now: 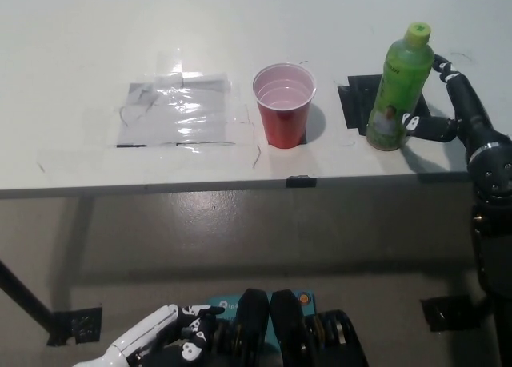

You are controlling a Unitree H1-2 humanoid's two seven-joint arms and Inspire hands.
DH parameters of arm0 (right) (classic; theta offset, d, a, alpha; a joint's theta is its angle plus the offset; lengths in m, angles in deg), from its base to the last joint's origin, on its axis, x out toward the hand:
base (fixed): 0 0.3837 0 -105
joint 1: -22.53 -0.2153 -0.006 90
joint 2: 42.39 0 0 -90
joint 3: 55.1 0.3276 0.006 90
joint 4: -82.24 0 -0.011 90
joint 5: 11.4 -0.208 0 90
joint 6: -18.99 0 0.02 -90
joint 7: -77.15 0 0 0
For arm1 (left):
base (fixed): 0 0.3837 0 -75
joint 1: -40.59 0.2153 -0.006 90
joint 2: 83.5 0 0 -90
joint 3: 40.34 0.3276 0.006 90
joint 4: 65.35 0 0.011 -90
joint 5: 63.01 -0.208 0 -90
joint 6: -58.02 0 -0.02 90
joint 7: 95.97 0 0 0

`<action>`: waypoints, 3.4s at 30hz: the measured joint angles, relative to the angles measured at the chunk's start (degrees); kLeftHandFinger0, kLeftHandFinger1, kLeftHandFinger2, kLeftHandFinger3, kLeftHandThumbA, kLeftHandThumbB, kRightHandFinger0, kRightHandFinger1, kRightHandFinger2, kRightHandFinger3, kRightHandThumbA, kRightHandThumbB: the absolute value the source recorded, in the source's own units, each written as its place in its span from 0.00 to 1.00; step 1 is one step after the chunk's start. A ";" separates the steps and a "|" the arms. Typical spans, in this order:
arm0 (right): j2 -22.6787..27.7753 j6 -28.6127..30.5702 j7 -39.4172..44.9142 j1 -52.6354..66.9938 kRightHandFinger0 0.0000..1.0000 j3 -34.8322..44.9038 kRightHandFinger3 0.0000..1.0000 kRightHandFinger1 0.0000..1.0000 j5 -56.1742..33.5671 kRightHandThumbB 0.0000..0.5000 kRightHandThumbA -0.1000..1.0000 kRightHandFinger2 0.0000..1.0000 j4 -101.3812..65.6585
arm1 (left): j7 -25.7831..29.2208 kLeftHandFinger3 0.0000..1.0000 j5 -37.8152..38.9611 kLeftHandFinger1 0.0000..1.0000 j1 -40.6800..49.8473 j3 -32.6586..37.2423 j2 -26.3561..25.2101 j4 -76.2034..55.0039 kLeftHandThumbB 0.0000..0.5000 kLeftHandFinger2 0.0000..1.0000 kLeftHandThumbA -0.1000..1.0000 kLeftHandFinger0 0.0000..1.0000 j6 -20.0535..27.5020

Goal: The robot uses its right hand to pick up a bottle kept in the middle of the desk and tilt it into a cup kept next to it to pour water out

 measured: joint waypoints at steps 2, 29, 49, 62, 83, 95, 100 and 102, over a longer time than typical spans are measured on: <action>-0.05 0.00 0.04 -0.11 1.00 0.09 1.00 1.00 0.02 1.00 0.67 1.00 1.51 | -0.05 1.00 -0.01 0.95 -0.01 0.02 0.00 0.00 1.00 0.90 1.00 0.88 0.00; -3.84 -0.05 -7.67 -9.23 1.00 -1.96 1.00 1.00 -0.57 1.00 0.68 1.00 18.75 | -2.01 0.99 -0.31 0.93 -1.33 1.68 0.00 0.03 1.00 0.91 1.00 0.86 -0.08; -4.80 -0.06 -13.94 -12.16 1.00 0.54 1.00 1.00 -0.77 1.00 0.64 1.00 23.75 | -2.54 0.84 -0.57 0.91 -1.53 2.15 0.00 0.15 1.00 0.87 1.00 0.85 -0.05; -7.10 3.63 -18.26 -13.92 0.36 1.72 1.00 0.18 -5.57 0.18 0.52 0.23 24.89 | -2.56 0.86 -1.21 0.93 -2.21 2.96 0.00 0.19 1.00 0.89 1.00 0.87 -0.13; -7.33 13.31 -28.76 -12.75 0.00 0.19 0.14 0.00 -7.82 0.00 0.00 0.01 26.53 | -3.30 0.89 -1.47 0.93 -2.21 3.08 0.00 0.35 1.00 0.89 1.00 0.86 -0.10; -1.33 14.69 -28.96 -11.44 0.00 -11.17 0.19 0.00 -4.83 0.00 0.00 0.09 24.85 | -3.39 0.96 -1.61 0.93 -2.28 3.07 0.00 0.35 1.00 0.90 1.00 0.86 -0.32; 3.98 16.67 -28.39 -10.26 0.07 -19.97 0.31 0.00 -0.96 0.13 0.00 0.07 23.72 | -3.43 0.97 -1.63 0.94 -2.29 3.04 -0.01 0.35 1.00 0.91 1.00 0.88 -0.38; 5.52 17.55 -28.38 -9.81 0.25 -22.81 0.37 0.03 0.63 0.20 0.03 0.05 23.27 | -3.44 0.96 -1.64 0.94 -2.30 3.04 -0.01 0.35 1.00 0.91 1.00 0.88 -0.44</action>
